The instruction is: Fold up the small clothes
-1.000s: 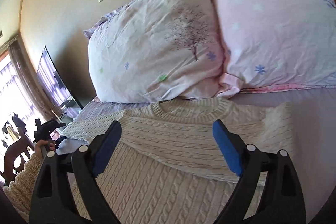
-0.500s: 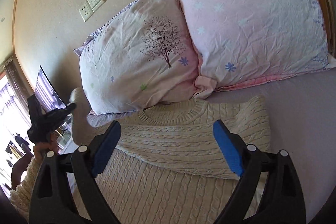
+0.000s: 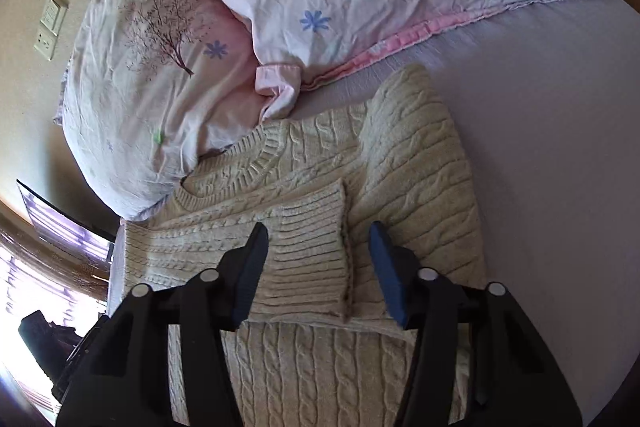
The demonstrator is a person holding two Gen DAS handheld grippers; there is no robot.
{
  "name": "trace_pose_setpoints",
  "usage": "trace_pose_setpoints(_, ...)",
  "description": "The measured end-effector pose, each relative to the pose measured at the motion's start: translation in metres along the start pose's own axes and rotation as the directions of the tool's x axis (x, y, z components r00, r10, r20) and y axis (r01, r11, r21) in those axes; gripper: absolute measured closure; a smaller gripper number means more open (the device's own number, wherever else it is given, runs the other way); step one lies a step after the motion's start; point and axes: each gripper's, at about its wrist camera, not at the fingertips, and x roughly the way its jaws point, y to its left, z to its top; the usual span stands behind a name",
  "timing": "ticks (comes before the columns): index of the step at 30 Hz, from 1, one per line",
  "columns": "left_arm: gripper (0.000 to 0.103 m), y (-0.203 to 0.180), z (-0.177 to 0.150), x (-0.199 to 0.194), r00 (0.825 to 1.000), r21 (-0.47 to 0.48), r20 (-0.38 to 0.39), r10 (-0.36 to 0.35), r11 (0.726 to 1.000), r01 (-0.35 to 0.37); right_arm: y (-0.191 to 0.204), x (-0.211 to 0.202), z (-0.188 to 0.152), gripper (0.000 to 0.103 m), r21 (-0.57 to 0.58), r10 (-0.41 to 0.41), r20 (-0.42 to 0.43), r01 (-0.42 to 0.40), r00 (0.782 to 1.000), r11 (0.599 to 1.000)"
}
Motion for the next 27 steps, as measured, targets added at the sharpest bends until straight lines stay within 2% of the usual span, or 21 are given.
trace_pose_setpoints(1,0.028,0.012,-0.008,-0.003,1.0,-0.039,-0.025,-0.001,0.999,0.0,0.003,0.002,-0.001,0.096,-0.019,-0.006,0.009,0.006,1.0,1.0)
trace_pose_setpoints(2,0.028,0.02,-0.017,-0.007,0.999,-0.067,-0.046,-0.01,0.998,0.007,0.003,-0.004,0.002,0.097,-0.018,-0.017,0.06,0.018,0.998,1.0)
trace_pose_setpoints(5,0.028,0.033,-0.04,-0.014,0.996,-0.12,-0.075,-0.04,0.992,0.03,-0.012,-0.035,0.023,0.097,0.082,-0.078,0.227,0.06,0.971,0.995)
trace_pose_setpoints(7,0.028,0.036,-0.053,-0.015,0.992,-0.151,-0.091,-0.087,0.986,0.072,-0.022,-0.049,0.025,0.089,0.122,-0.113,0.216,0.088,0.97,0.989)
trace_pose_setpoints(8,0.028,0.037,-0.059,-0.016,0.99,-0.163,-0.088,-0.111,0.982,0.096,-0.027,-0.056,0.019,0.076,0.137,-0.115,0.199,0.089,0.973,0.987)
trace_pose_setpoints(9,0.028,0.036,-0.064,-0.02,0.99,-0.158,-0.065,-0.123,0.981,0.111,-0.031,-0.065,0.008,0.053,0.133,-0.113,0.185,0.089,0.976,0.987)
trace_pose_setpoints(10,0.029,0.035,-0.069,-0.023,0.988,-0.16,-0.059,-0.144,0.978,0.133,-0.036,-0.073,-0.003,0.045,0.127,-0.116,0.18,0.094,0.977,0.988)
trace_pose_setpoints(11,0.029,0.035,-0.073,-0.027,0.985,-0.17,-0.047,-0.166,0.973,0.156,-0.043,-0.082,-0.017,0.042,0.121,-0.123,0.169,0.104,0.978,0.987)
trace_pose_setpoints(12,0.032,0.036,-0.079,-0.03,0.977,-0.188,-0.038,-0.211,0.961,0.201,-0.051,-0.088,-0.032,0.042,0.124,-0.123,0.138,0.106,0.983,0.987)
trace_pose_setpoints(14,0.042,0.037,-0.091,-0.032,0.955,-0.23,-0.026,-0.295,0.932,0.282,-0.07,-0.098,-0.064,0.044,0.159,-0.063,0.066,0.052,0.996,0.986)
trace_pose_setpoints(16,0.055,0.036,-0.104,-0.039,0.939,-0.243,-0.012,-0.343,0.912,0.329,-0.086,-0.105,-0.1,0.057,0.202,0.018,0.005,-0.019,1.0,0.979)
trace_pose_setpoints(17,0.061,0.034,-0.111,-0.043,0.934,-0.243,-0.008,-0.357,0.907,0.345,-0.09,-0.112,-0.118,0.065,0.203,0.074,0.007,-0.074,0.997,0.976)
trace_pose_setpoints(20,0.065,0.03,-0.135,-0.058,0.901,-0.247,0.015,-0.434,0.871,0.424,-0.094,-0.126,-0.171,0.071,0.205,0.246,-0.03,-0.235,0.969,0.95)
trace_pose_setpoints(21,0.065,0.029,-0.143,-0.062,0.89,-0.255,0.013,-0.456,0.859,0.444,-0.095,-0.13,-0.184,0.076,0.201,0.282,-0.038,-0.269,0.959,0.942)
trace_pose_setpoints(23,0.067,0.027,-0.157,-0.065,0.881,-0.277,-0.001,-0.474,0.846,0.455,-0.095,-0.139,-0.206,0.079,0.196,0.32,-0.052,-0.305,0.946,0.932)
trace_pose_setpoints(25,0.068,0.027,-0.162,-0.067,0.874,-0.293,0.011,-0.486,0.834,0.468,-0.091,-0.139,-0.216,0.093,0.178,0.344,-0.085,-0.325,0.935,0.929)
trace_pose_setpoints(26,0.074,0.026,-0.161,-0.067,0.877,-0.299,0.008,-0.481,0.836,0.461,-0.088,-0.139,-0.216,0.096,0.163,0.345,-0.088,-0.328,0.935,0.931)
trace_pose_setpoints(27,0.085,0.024,-0.158,-0.066,0.874,-0.299,0.003,-0.485,0.834,0.464,-0.082,-0.14,-0.21,0.096,0.143,0.356,-0.079,-0.343,0.931,0.929)
